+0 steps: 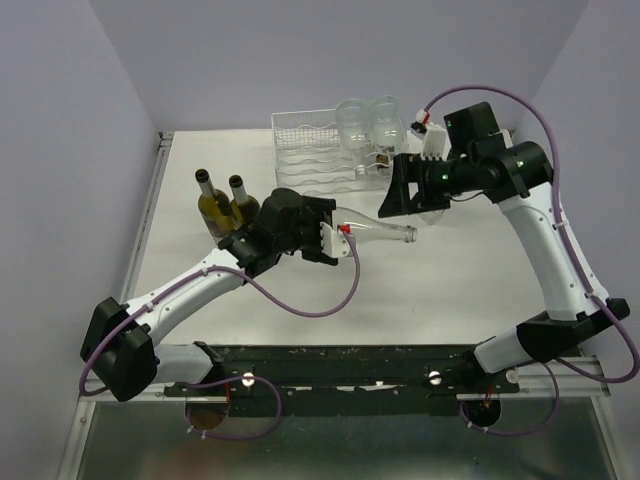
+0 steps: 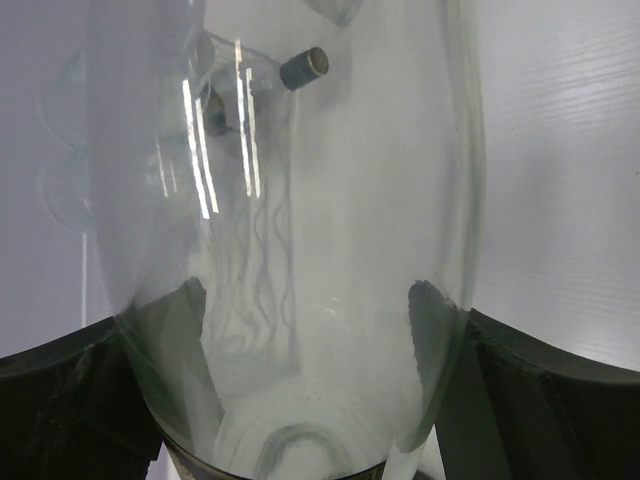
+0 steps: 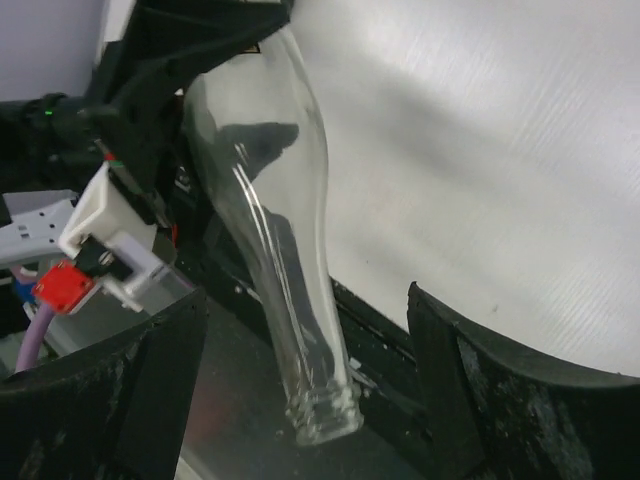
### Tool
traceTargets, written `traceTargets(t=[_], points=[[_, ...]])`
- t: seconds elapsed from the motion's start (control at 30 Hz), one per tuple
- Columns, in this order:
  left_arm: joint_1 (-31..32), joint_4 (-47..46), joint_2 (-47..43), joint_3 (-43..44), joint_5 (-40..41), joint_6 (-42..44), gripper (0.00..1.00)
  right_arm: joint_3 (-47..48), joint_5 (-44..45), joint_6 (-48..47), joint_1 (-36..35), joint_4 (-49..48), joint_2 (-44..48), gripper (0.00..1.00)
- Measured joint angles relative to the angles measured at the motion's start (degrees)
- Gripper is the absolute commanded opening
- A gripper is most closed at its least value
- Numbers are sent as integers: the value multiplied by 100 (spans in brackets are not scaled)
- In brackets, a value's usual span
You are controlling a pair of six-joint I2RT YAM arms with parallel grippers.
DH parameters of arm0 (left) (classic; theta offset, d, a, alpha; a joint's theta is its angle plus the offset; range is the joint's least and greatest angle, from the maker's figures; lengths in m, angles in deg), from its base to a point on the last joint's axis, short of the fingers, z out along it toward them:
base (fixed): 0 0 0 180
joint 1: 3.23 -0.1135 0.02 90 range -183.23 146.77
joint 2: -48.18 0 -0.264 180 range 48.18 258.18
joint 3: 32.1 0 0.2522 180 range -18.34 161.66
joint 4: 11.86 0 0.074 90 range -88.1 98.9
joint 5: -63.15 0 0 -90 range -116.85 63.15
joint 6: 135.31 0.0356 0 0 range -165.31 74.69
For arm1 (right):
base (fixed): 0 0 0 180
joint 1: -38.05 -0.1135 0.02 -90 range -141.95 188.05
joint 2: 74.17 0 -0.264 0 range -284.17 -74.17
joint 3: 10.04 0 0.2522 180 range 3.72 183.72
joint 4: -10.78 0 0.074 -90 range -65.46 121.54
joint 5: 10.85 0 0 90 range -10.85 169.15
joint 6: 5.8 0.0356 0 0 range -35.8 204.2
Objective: Put the wine bottle on the wine rack
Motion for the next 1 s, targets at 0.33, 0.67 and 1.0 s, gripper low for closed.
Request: traceTargets(t=[0.33,0.67,1.0], points=[[437,-289,640,446,142,2006,0,-1563,-90,-37,-2,238,57,84],[483,-197,946,769,332,2448,0,-2109,-28,9,-199,153,258,76],[514,-63,979,839,411,2457,0,-2103,210,9,-476,-256,-11,68]])
